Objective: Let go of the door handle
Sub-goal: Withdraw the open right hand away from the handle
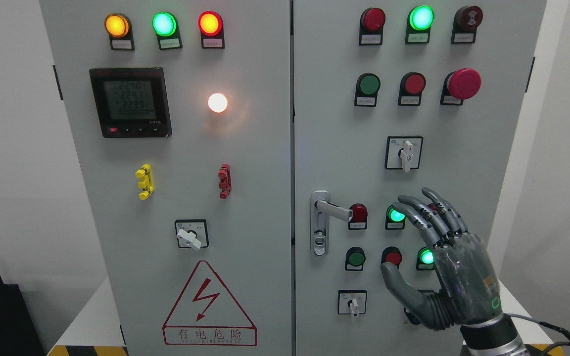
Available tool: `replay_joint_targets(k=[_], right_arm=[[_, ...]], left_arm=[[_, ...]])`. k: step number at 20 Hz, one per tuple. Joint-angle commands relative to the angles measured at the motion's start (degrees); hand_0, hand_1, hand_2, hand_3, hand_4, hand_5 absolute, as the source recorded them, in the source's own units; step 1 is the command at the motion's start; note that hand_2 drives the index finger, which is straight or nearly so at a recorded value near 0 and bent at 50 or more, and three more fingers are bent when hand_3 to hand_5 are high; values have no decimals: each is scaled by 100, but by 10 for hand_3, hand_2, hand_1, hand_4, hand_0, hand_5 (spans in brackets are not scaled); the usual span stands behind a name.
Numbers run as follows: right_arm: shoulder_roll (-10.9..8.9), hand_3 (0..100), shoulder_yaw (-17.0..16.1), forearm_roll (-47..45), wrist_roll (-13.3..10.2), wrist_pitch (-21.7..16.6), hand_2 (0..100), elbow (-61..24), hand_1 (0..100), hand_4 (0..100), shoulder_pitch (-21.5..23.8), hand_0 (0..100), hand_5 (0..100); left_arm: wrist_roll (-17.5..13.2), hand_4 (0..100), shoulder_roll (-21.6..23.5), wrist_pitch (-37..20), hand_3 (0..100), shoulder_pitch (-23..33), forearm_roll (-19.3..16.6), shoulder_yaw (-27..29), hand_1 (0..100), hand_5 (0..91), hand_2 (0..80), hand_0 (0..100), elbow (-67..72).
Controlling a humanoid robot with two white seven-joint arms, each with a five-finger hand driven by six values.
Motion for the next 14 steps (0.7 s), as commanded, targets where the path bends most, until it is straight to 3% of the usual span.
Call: replay_joint_targets(k=[1, 10, 14], right_arm=[[-36, 206, -7, -42, -6, -31, 121, -18, 138, 109, 19, 436, 0], [-18, 203, -33, -244, 3, -154, 110, -18, 131, 118, 19, 428, 0], [-18, 165, -34, -253, 12, -206, 0, -18, 127, 114, 36, 425, 0]], left_arm=[[5, 0, 0, 7, 0, 0, 0, 62, 389, 0, 0, 120, 97], [5, 0, 0, 7, 0, 0, 0, 62, 389, 0, 0, 120, 97], [5, 0, 0, -2, 0, 0, 0, 62, 389, 0, 0, 120, 97]])
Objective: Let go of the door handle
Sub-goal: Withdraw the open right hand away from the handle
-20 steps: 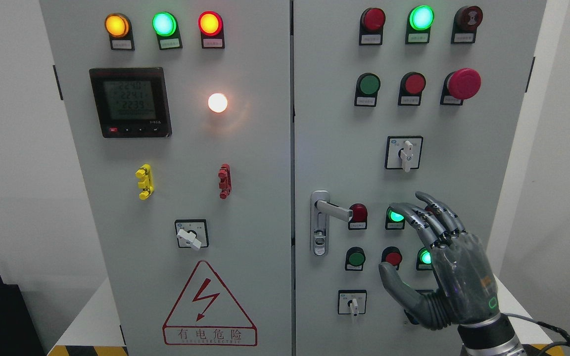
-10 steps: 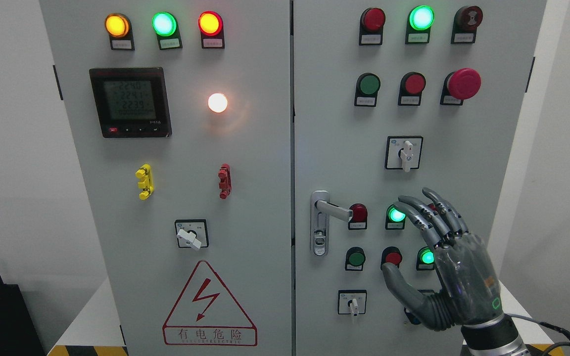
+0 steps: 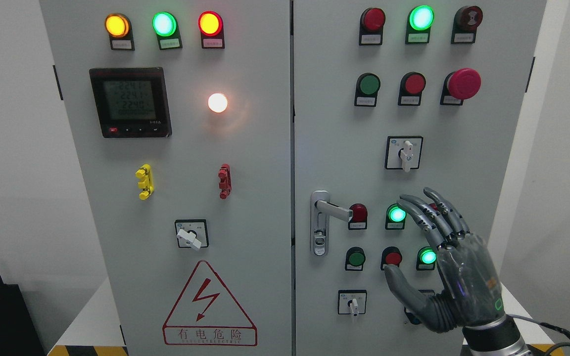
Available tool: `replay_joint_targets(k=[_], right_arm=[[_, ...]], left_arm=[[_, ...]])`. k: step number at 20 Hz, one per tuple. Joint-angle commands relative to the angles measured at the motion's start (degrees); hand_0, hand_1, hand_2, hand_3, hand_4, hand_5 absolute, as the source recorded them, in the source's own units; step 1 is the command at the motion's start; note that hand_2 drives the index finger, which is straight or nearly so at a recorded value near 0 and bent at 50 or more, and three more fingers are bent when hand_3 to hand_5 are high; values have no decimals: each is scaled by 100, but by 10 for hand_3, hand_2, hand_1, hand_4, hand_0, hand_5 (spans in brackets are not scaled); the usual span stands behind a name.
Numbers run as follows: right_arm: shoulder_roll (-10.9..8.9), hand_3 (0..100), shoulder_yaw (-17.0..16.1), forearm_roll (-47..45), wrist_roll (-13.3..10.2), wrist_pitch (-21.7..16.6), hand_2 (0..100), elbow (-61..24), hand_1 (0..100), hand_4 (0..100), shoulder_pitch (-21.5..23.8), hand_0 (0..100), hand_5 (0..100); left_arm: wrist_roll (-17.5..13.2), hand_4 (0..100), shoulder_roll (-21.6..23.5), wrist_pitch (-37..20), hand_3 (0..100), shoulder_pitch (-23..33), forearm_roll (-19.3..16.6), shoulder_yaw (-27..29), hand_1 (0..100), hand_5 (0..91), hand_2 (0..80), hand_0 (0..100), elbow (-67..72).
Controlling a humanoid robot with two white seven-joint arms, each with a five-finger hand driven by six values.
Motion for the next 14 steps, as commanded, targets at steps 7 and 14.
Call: replay_joint_targets(k=[7, 14], right_arm=[[-11, 104, -15, -144, 84, -104, 0, 3, 133, 79, 70, 422, 0], [-11, 108, -23, -179, 84, -104, 0, 3, 136, 78, 70, 418, 0]], left_arm=[[5, 0, 1, 2, 0, 0, 0, 62, 389, 0, 0, 120, 97], [5, 0, 1, 2, 0, 0, 0, 62, 389, 0, 0, 120, 97]])
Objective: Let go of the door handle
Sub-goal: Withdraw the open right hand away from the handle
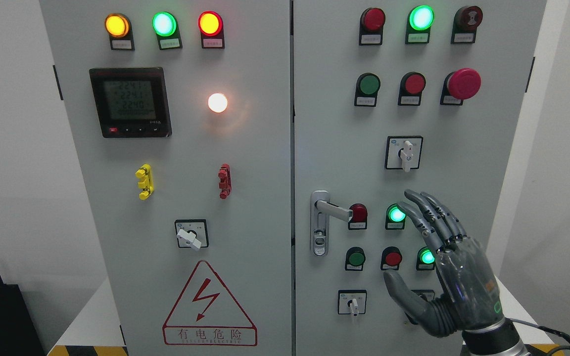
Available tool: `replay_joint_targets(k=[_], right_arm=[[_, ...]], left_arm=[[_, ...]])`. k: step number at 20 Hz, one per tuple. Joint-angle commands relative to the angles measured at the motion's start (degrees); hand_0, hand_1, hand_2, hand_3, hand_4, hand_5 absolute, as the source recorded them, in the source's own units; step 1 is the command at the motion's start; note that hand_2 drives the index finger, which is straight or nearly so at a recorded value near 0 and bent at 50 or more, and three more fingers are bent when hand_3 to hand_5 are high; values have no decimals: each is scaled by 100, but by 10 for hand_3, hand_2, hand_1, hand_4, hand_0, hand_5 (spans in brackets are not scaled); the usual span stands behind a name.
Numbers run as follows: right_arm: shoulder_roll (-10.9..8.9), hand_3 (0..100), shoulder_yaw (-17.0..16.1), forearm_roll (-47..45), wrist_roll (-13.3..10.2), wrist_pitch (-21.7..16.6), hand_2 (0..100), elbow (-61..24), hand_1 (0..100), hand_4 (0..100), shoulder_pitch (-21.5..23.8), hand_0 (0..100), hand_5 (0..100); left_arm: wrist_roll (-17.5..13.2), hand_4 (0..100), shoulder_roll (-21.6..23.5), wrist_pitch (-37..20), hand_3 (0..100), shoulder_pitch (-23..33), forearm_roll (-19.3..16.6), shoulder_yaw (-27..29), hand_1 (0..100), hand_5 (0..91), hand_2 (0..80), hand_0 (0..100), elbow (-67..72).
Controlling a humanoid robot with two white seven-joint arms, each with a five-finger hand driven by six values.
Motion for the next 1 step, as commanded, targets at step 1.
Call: replay_joint_targets(k=[1], right_arm=[[-4, 110, -10, -16, 4, -2, 0, 2, 136, 78, 7, 418, 0]], left_arm=[[5, 0, 1, 1, 0, 0, 0, 62, 389, 0, 0, 120, 97]])
